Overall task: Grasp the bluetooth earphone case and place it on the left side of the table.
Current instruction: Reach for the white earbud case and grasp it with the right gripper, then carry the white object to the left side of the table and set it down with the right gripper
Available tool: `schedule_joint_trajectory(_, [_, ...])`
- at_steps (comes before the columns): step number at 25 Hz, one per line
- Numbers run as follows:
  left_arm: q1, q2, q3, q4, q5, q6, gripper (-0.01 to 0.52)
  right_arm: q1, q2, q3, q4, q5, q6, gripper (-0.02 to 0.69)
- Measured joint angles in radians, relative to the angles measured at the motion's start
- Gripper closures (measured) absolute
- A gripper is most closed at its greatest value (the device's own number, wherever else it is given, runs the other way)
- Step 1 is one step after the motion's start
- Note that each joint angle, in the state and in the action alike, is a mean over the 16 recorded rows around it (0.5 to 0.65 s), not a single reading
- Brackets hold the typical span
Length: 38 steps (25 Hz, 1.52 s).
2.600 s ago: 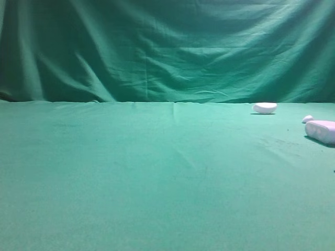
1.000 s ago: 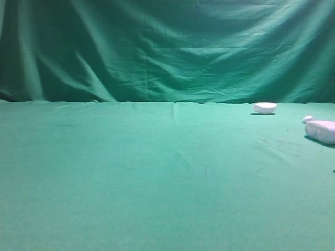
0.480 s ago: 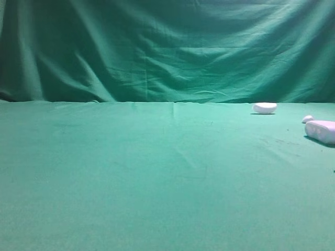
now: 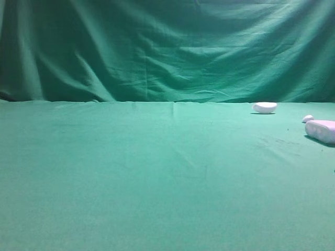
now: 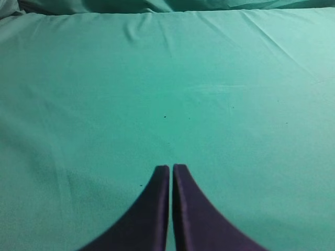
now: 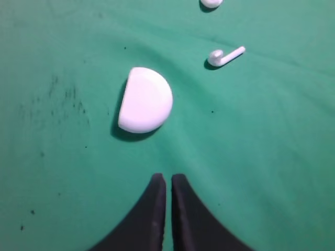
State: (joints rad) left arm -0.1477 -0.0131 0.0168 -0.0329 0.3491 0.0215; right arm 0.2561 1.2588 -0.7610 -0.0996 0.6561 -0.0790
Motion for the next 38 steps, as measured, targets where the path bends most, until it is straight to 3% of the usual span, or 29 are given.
schedule_joint_trajectory(12, [0.000, 0.000, 0.000, 0.000, 0.000, 0.000, 0.514, 0.065, 0.312, -0.110, -0.141, -0.074, 0.253, 0.175])
schedule_joint_trajectory(18, [0.000, 0.000, 0.000, 0.000, 0.000, 0.000, 0.514, 0.065, 0.421, -0.165, -0.171, -0.081, 0.320, 0.073])
schedule_joint_trajectory(24, [0.000, 0.000, 0.000, 0.000, 0.000, 0.000, 0.514, 0.065, 0.486, -0.194, -0.192, -0.088, 0.332, 0.103])
schedule_joint_trajectory(38, [0.000, 0.000, 0.000, 0.000, 0.000, 0.000, 0.514, 0.120, 0.522, -0.363, -0.173, 0.055, 0.318, 0.337])
